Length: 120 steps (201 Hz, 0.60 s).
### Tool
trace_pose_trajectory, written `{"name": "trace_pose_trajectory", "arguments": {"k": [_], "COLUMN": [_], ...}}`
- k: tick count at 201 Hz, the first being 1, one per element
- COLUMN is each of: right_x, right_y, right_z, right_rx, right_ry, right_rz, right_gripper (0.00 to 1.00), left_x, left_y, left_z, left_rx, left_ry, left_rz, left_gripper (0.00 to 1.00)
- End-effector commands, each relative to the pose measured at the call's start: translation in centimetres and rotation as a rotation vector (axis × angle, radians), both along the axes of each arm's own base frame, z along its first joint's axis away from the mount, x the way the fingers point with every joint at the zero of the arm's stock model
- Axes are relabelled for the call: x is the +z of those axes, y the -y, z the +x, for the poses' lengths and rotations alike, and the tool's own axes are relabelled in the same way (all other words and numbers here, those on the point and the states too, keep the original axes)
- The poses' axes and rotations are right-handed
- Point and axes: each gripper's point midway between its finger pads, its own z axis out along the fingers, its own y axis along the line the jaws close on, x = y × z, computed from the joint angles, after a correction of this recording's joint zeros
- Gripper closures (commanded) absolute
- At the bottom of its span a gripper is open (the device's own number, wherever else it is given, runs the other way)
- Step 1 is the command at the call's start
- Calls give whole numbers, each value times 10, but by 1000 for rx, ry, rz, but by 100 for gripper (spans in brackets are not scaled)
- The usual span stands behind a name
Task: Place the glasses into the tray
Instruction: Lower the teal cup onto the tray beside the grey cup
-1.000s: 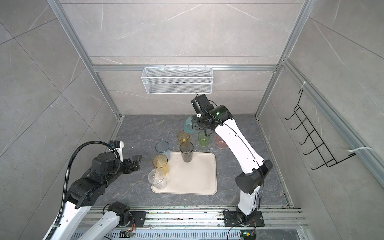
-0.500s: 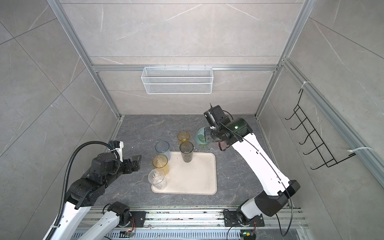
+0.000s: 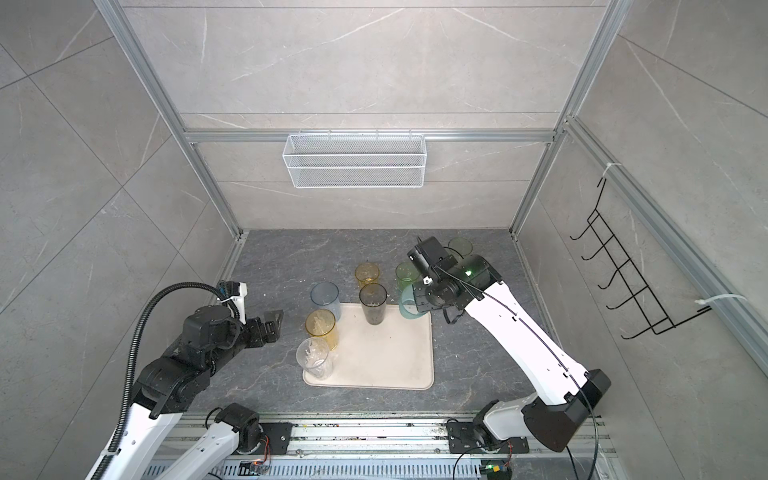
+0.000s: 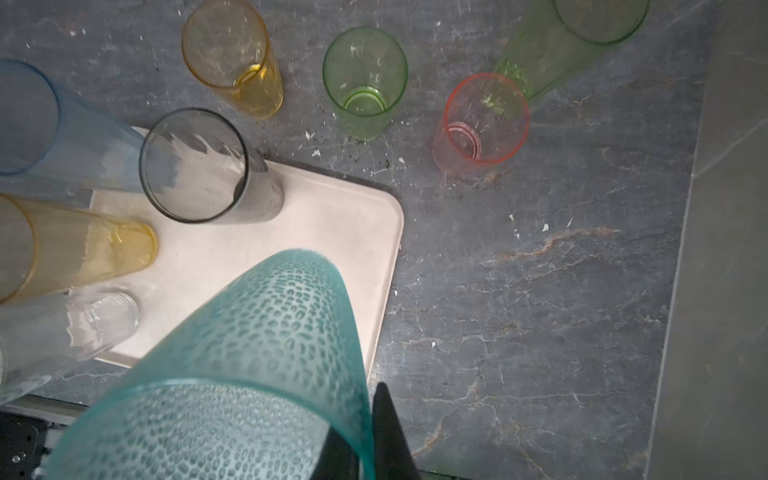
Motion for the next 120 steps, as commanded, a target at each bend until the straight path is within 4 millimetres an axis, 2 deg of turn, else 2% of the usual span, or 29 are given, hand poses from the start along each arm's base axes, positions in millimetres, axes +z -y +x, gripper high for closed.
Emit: {"name": "trace_pose_trajectory", "arguments": {"k": [1,61,120], "right_x": [-8,-47,-84], "right_y": [-2,-13,-38], "right_z": [-9,-18,-23], "right_rx": [17,5,21], "right_ry": [-7,-51,-104], "right_rz": [2,17,33], "right_gripper": [100,100,100], "left_x": [4,3,2], "left_y": [1,1,2], "left_z": [4,5,5], "left_rx": [10,12,8], "left_ry": [20,15,12], "left_rz": [-22,-21,-23], "left_gripper": [0,0,0]}}
